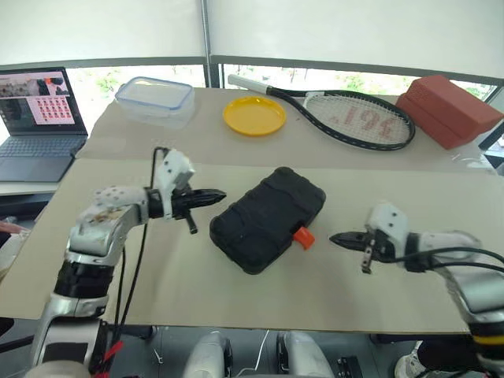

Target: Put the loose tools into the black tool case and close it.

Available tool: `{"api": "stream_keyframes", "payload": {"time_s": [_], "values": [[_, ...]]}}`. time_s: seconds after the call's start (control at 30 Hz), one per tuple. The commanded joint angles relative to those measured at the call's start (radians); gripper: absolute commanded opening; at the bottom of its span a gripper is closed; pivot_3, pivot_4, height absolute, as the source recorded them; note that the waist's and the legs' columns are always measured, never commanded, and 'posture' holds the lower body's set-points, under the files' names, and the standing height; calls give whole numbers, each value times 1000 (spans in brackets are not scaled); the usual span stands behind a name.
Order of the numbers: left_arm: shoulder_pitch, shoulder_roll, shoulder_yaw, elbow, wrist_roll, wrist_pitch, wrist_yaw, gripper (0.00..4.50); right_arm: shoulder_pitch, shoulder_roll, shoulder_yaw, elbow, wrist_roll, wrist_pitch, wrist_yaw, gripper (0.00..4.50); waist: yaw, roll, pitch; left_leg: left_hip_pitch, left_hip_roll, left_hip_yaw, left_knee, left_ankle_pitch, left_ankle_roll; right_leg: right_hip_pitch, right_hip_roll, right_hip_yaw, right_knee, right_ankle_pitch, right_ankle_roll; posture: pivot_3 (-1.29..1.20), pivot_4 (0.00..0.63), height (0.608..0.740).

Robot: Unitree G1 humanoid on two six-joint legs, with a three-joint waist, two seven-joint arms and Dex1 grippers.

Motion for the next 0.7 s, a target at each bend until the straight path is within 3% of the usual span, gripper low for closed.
{"api": "stream_keyframes", "payload": {"time_s": [0.03, 0.3, 0.43, 0.7], "values": [[-44, -38, -55, -1, 13, -6, 6, 13, 36, -44, -37, -132, 62, 81, 7, 95, -5, 0, 0, 1, 0, 0, 0, -1, 1, 0, 0, 1, -1, 0, 0, 0, 150, 740], [-102, -106, -145, 101, 94, -68, 24, 13, -20, 0, 65, -148, 43, 114, -56, 95, -3, 0, 0, 2, -2, 0, 1, -2, 5, 0, 1, 1, 1, 0, 0, 0, 150, 740], [-109, -152, -123, 148, 73, -38, 50, 13, -88, 38, 117, -145, 50, 128, -75, 95, 0, 0, 0, 1, -2, -1, 2, -2, 4, 0, 1, 1, 1, 0, 0, 0, 150, 740], [-57, -122, -177, 134, 121, -82, 22, 13, -132, 49, 130, -128, 59, 124, -75, 95, 1, 0, 0, 0, -1, -1, 3, -2, 5, 0, 1, 0, 0, 0, 0, 0, 150, 740]]}}
